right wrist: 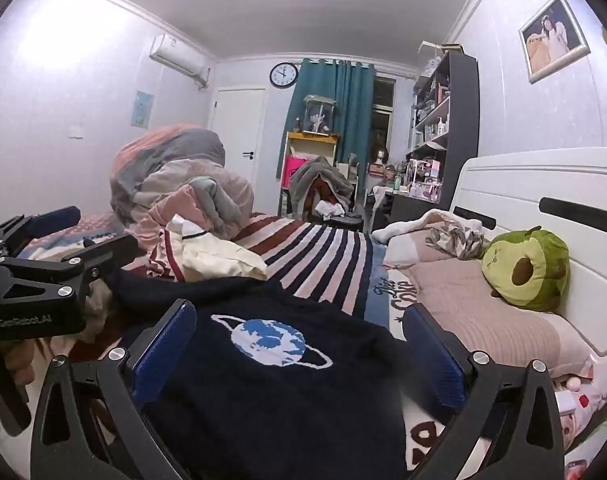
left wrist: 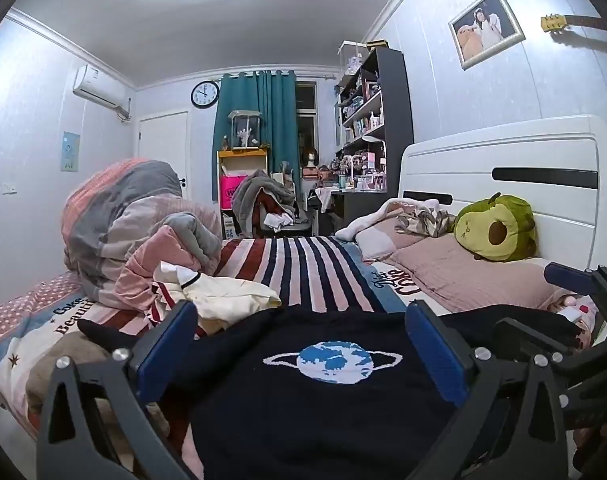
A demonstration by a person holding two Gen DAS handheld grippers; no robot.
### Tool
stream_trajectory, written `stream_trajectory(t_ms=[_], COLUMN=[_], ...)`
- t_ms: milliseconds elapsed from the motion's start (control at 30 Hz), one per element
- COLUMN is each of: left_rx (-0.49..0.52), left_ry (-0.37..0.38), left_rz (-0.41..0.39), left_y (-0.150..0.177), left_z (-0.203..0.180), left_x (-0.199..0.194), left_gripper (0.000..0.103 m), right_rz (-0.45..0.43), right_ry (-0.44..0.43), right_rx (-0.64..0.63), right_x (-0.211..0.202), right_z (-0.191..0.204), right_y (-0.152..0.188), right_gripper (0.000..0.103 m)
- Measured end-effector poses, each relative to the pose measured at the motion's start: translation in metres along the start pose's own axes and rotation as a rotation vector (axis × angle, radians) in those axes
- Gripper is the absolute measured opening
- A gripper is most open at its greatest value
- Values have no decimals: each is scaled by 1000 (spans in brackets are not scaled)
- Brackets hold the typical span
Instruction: Fold small clothes
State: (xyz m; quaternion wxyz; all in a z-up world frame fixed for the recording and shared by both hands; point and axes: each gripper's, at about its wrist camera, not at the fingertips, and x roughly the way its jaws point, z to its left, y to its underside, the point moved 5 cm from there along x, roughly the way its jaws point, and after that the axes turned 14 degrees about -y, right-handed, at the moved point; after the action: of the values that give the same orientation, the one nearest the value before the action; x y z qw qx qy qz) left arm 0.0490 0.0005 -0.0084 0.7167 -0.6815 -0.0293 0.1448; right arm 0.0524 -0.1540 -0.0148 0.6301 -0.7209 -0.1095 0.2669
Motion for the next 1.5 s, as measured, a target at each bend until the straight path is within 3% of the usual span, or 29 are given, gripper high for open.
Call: stream_trajectory(t_ms=[567,1500], left_rx=[-19,24], left_ry=[-16,-49], left_rz=[29,94], left_y=[-3,10], left_z=[12,18], left_x=[-4,16], left_gripper=[102,102], right_rz=[20,15], right_ry=[-11,7], right_rx=[19,34], right_x=[0,12], right_z=[12,-8], right_y=[7,5], right_gripper=[102,102])
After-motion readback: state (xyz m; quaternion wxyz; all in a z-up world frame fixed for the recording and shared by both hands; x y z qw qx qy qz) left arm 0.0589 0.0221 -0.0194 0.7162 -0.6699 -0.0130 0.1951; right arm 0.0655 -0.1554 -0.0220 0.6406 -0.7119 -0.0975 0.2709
